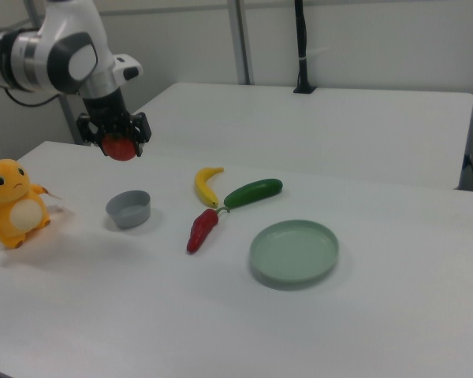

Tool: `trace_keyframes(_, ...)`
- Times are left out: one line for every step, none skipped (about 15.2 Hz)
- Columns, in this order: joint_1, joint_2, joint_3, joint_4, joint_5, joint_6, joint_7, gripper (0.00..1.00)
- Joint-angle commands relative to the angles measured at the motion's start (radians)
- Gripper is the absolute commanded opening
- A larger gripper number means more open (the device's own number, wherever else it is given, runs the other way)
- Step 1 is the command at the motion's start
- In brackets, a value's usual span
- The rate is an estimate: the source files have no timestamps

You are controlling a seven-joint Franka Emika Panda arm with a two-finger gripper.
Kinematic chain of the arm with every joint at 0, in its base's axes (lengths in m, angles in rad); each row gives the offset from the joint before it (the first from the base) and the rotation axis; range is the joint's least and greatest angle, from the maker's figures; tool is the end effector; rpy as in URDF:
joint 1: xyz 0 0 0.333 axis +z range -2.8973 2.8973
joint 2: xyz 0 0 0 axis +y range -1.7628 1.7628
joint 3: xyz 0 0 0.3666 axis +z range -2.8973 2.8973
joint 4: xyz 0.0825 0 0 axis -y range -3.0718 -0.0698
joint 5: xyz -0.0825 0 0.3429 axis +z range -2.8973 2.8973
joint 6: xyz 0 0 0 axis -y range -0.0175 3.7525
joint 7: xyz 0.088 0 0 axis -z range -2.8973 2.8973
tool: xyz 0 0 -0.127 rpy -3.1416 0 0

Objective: Put the red apple in the bowl
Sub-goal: 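Carry the apple over the grey metal bowl and lower it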

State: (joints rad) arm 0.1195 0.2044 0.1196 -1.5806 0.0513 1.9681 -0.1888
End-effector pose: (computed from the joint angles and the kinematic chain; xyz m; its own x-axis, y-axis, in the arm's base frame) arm 0.6003 0.1431 0.5751 0.9022 0.3856 0.1931 0.3997 -0.9158 -0.0387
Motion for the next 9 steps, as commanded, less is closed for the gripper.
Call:
trace_keyframes(0.064,0.116,-0.001,0.033,-0.016,0.141,0.106,0.27)
trace_keyframes(0.077,0.141,-0.001,0.031,-0.025,0.173,0.120,0.27)
trace_keyframes(0.100,0.164,-0.001,0.031,-0.040,0.204,0.138,0.27)
trace_keyframes(0.120,0.187,-0.001,0.030,-0.066,0.233,0.159,0.28)
trace_keyframes(0.133,0.213,-0.001,0.030,-0.097,0.257,0.193,0.28)
trace_keyframes(0.140,0.234,-0.001,0.030,-0.128,0.279,0.231,0.28)
trace_keyframes(0.140,0.251,-0.001,0.030,-0.157,0.300,0.259,0.28)
trace_keyframes(0.141,0.268,0.000,0.028,-0.180,0.323,0.273,0.29)
trace_keyframes(0.143,0.285,0.003,0.028,-0.191,0.342,0.282,0.29)
